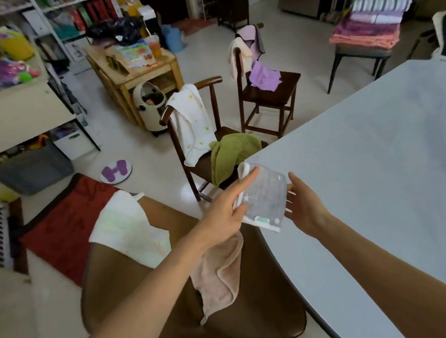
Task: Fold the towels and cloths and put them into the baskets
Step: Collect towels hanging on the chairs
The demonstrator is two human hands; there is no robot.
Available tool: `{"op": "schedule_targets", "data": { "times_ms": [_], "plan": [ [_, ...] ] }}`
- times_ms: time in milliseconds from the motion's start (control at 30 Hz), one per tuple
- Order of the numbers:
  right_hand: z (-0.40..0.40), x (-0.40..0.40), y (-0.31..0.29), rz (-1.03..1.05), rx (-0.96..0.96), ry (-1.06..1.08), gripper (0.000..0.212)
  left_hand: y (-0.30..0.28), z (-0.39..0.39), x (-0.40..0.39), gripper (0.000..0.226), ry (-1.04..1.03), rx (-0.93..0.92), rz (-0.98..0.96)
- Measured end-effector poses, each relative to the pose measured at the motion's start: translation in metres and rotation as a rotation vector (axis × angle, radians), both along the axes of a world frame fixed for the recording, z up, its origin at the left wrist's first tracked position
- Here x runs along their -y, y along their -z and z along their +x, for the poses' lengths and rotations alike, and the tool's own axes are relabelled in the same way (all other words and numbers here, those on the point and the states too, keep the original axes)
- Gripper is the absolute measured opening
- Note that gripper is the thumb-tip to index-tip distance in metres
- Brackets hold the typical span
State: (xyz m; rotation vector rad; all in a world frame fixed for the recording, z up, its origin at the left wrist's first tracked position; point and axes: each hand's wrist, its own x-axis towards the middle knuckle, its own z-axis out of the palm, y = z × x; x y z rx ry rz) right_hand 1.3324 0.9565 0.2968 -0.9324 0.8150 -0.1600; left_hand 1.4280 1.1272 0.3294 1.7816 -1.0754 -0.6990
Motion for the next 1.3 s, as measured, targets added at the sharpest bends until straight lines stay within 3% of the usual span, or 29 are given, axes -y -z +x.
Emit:
{"op": "schedule_targets", "data": {
  "times_ms": [333, 567, 767, 867, 967, 1100, 1300],
  "plan": [
    [0.023, -0.027, -0.010, -0.057, 0.194, -0.043, 0.020, 0.000, 0.010, -0.018, 0.076, -0.101, -0.081, -0.028],
    [0.023, -0.021, -0.016, 0.159, 0.181, -0.063, 0.036, -0.006, 0.001, -0.010, 0.076, -0.071, -0.120, -0.074],
    [0.020, -0.017, -0.027, 0.151, 0.090, 0.177, 0.017, 0.000, -0.002, -0.008, 0.077, -0.061, -0.089, -0.038],
    [0.019, -0.016, -0.033, 0.038, 0.059, 0.358, 0.011, 0.003, -0.010, -0.008, 0.078, -0.099, -0.116, -0.023],
    [0.019, -0.022, -0.039, -0.251, 0.027, 0.460, 0.015, 0.006, -0.018, -0.002, 0.080, -0.160, -0.193, -0.061],
    [0.011, -0.033, -0.044, -0.596, -0.012, 0.380, 0.014, 0.007, -0.018, 0.000, 0.081, -0.214, -0.284, -0.115],
    [-0.003, -0.049, -0.029, -0.414, -0.196, 0.182, 0.031, 0.011, -0.008, -0.006, 0.081, -0.207, -0.332, -0.119]
  ]
}}
